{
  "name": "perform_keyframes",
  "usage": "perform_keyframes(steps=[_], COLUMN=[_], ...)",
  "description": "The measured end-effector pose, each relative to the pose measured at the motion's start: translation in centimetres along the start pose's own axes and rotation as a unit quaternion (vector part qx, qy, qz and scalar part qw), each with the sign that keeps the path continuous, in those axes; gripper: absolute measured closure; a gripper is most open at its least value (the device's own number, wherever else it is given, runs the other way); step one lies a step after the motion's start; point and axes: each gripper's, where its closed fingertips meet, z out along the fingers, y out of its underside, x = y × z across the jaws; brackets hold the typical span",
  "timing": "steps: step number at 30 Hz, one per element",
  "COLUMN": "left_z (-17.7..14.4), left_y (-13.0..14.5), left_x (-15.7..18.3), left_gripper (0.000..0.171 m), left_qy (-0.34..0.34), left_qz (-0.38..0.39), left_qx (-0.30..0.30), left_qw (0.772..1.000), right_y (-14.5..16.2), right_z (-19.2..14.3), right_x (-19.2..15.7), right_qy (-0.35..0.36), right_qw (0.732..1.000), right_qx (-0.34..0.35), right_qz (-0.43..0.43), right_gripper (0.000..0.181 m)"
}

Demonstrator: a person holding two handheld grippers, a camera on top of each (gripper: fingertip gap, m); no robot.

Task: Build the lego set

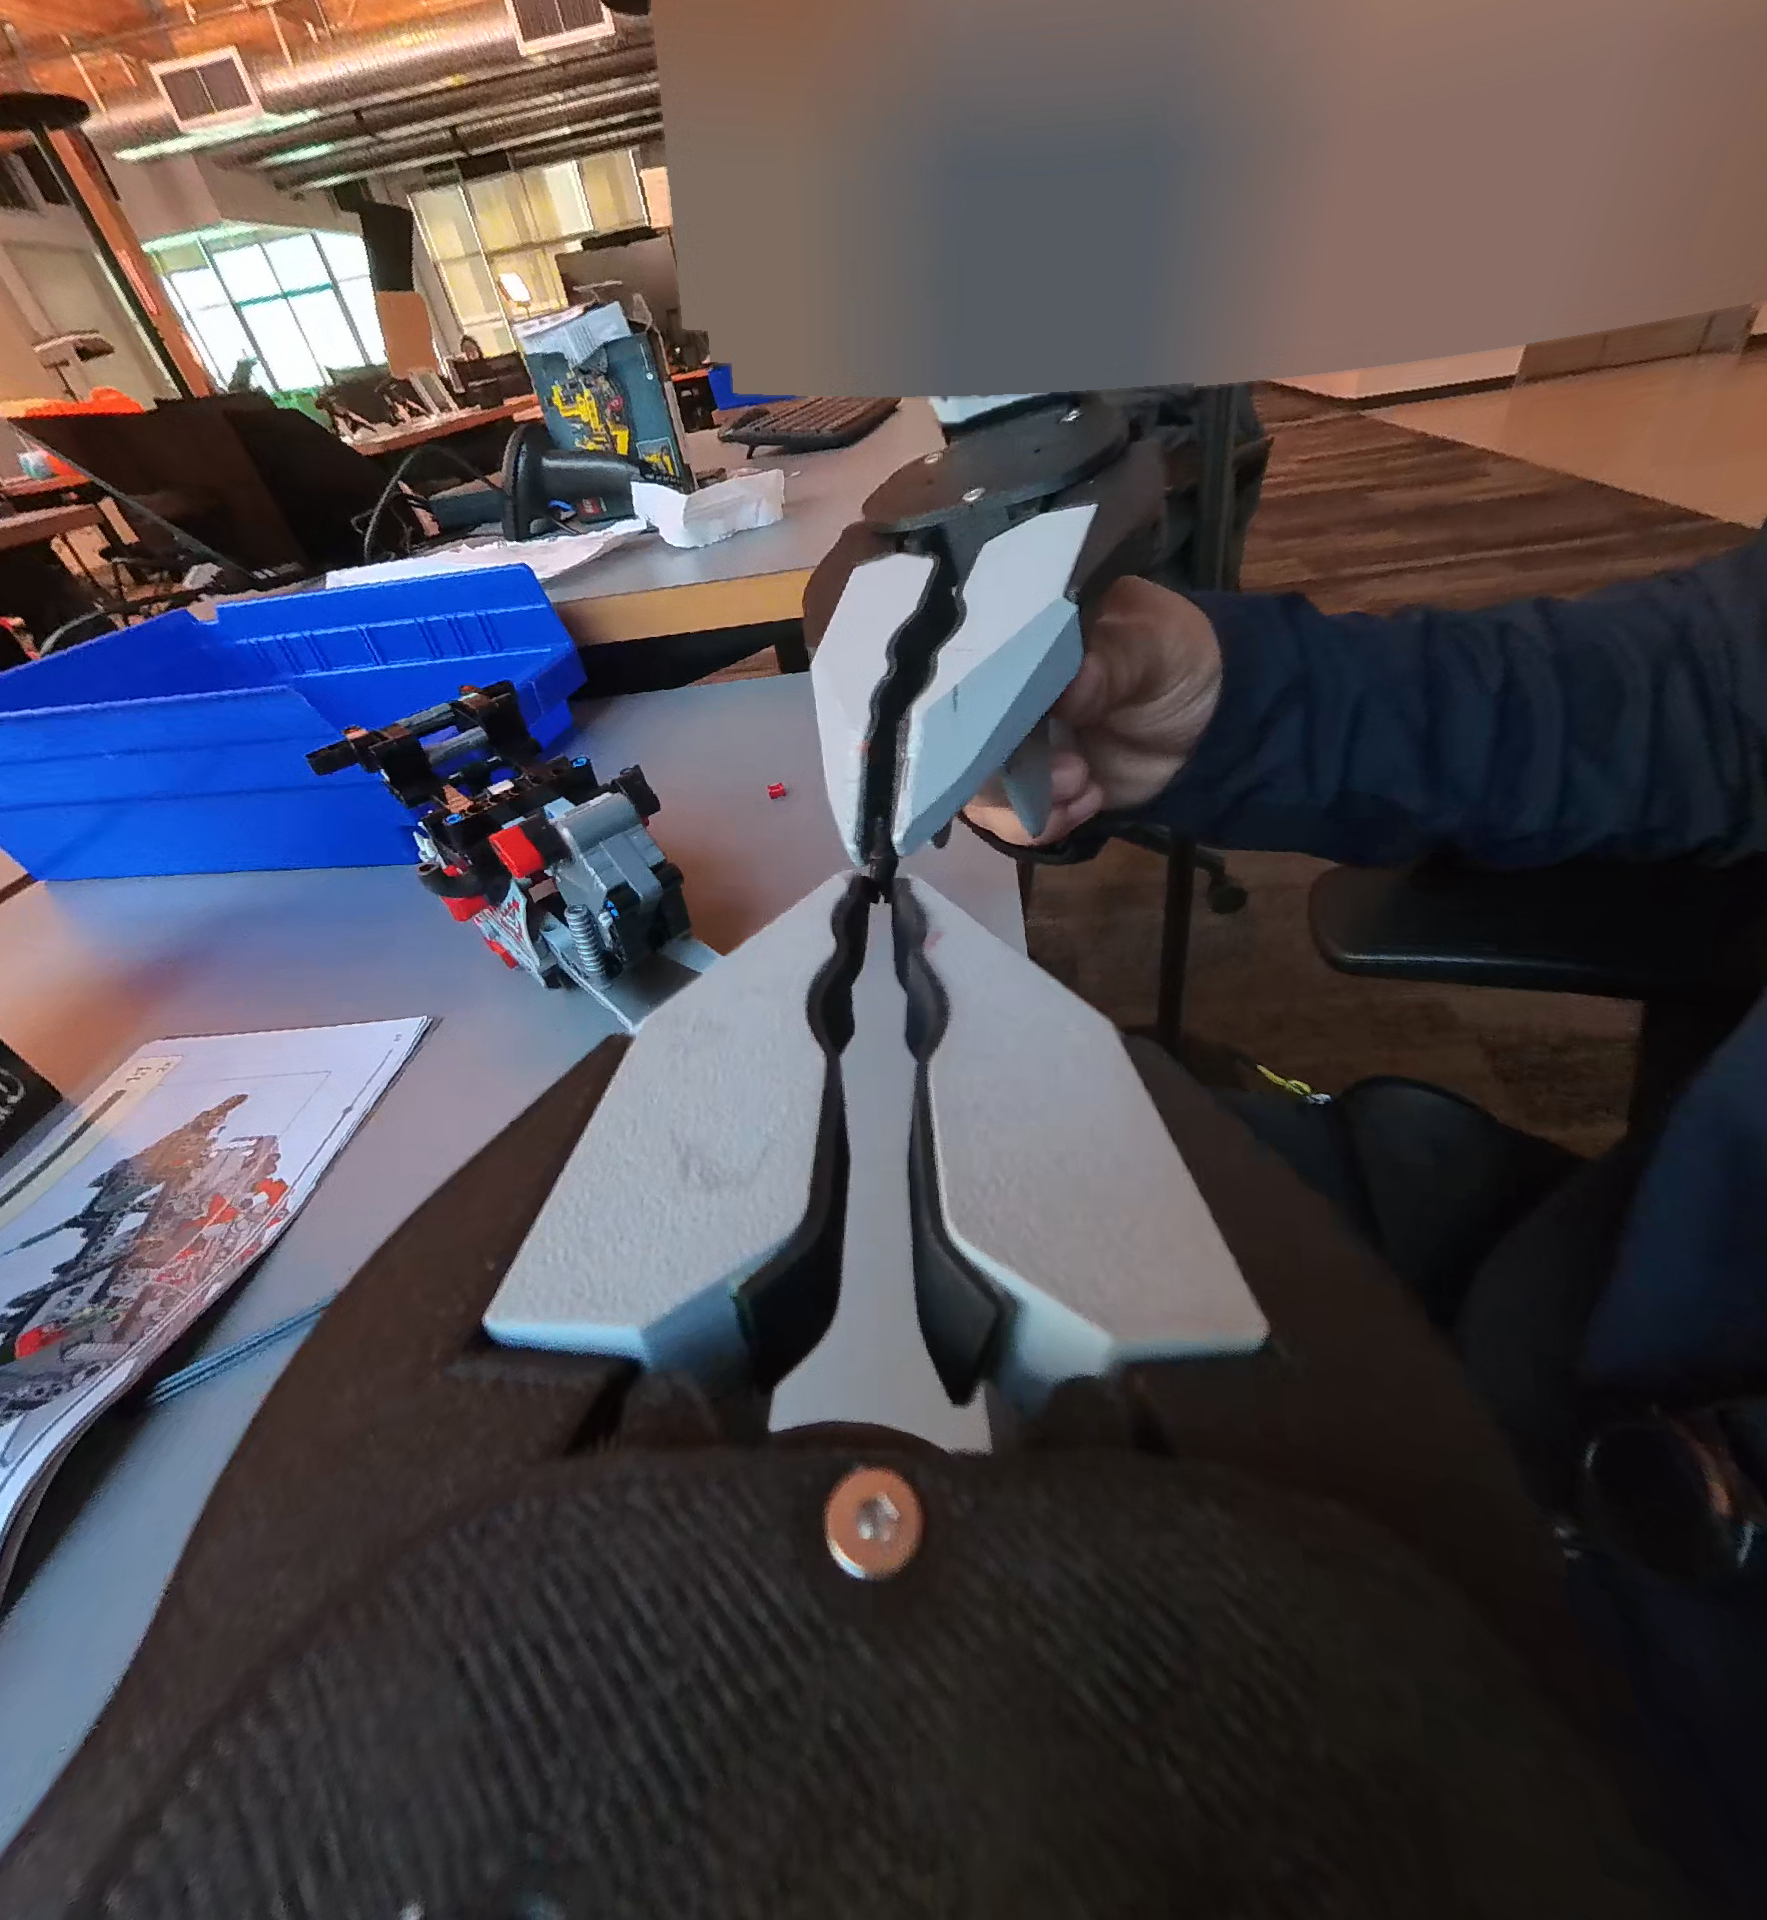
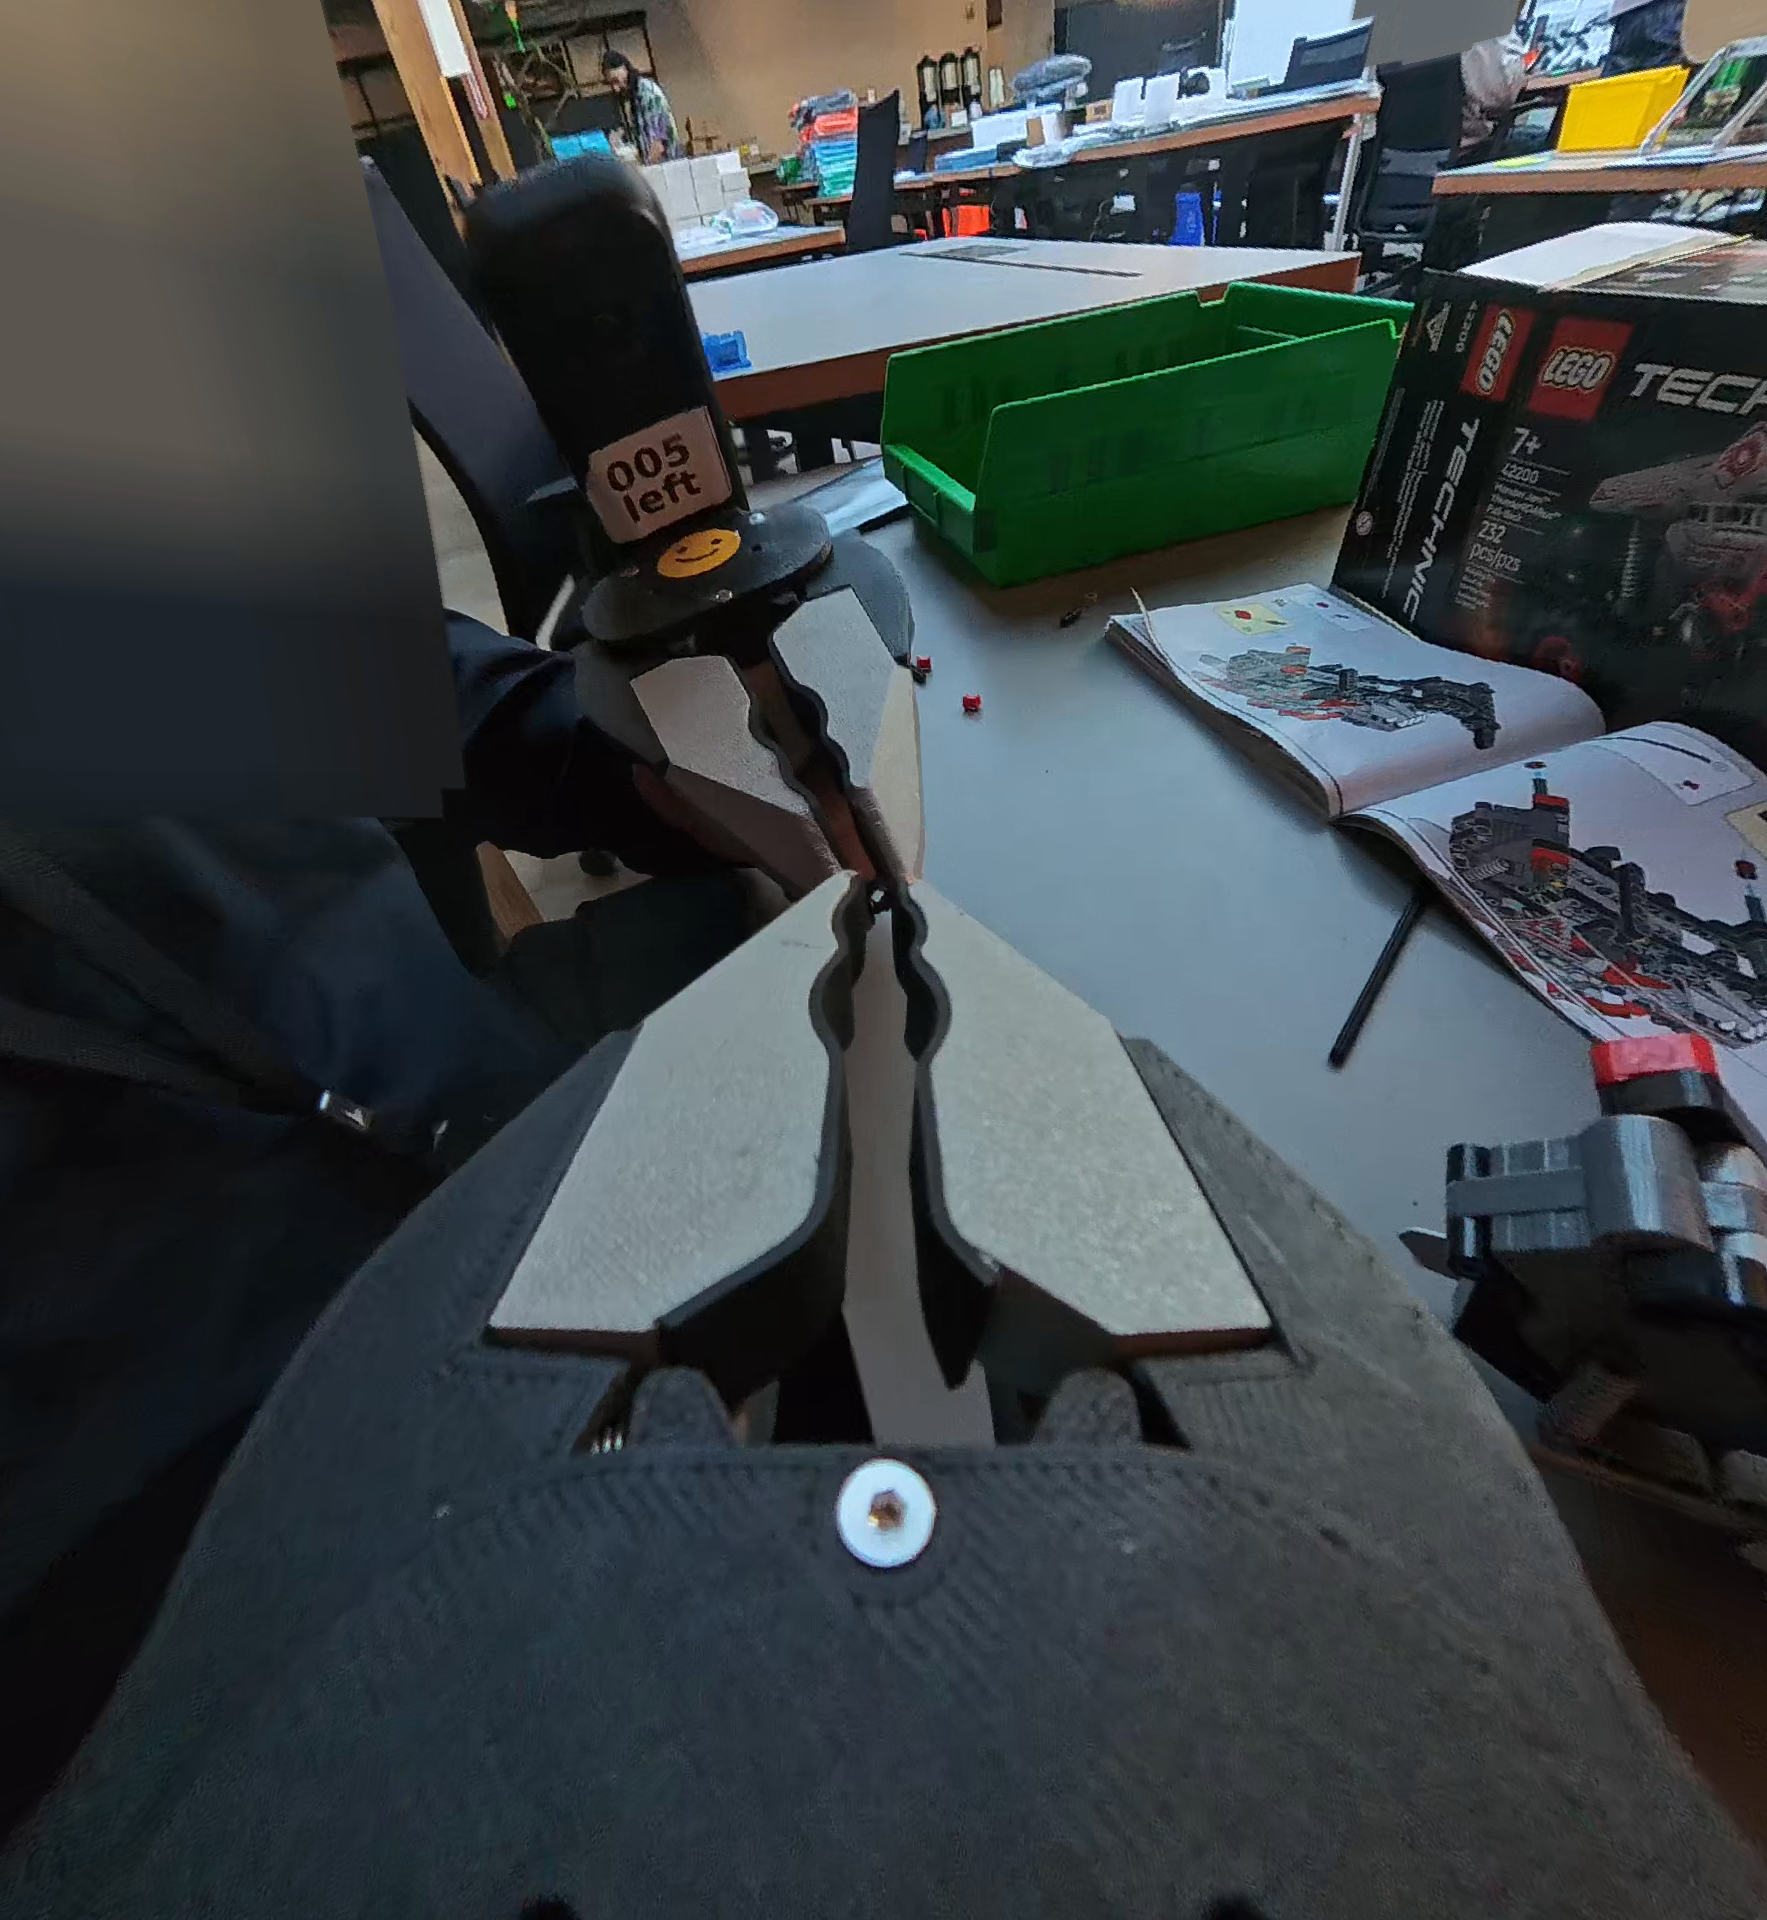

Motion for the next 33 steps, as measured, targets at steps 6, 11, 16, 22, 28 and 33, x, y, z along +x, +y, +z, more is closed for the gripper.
perform_keyframes(steps=[6,11,16,22,28,33], left_z=[-0.5,-0.3,0.0,0.6,1.4,1.6], left_y=[5.9,9.6,11.6,11.6,11.5,11.3], left_x=[-3.4,-4.8,-5.5,-5.6,-4.6,-4.2], left_gripper=[0.156,0.148,0.144,0.162,0.171,0.157], left_qy=[-0.007,0.017,0.039,0.056,0.097,0.103], left_qz=[-0.06,-0.066,-0.08,-0.065,-0.048,-0.054], left_qx=[-0.163,-0.272,-0.328,-0.327,-0.325,-0.322], left_qw=[0.985,0.96,0.94,0.941,0.94,0.939], right_y=[4.2,5.2,5.4,6.2,6.9,7.7], right_z=[1.0,0.7,-0.8,-1.2,-0.3,-0.9], right_x=[3.9,4.6,5.1,5.5,5.8,5.9], right_qy=[0.062,0.076,0.095,0.092,0.082,0.094], right_qw=[0.993,0.988,0.988,0.986,0.981,0.976], right_qx=[-0.102,-0.128,-0.118,-0.129,-0.174,-0.191], right_qz=[0.026,0.025,0.039,0.048,0.038,0.051], right_gripper=[0.181,0.181,0.18,0.18,0.18,0.18])
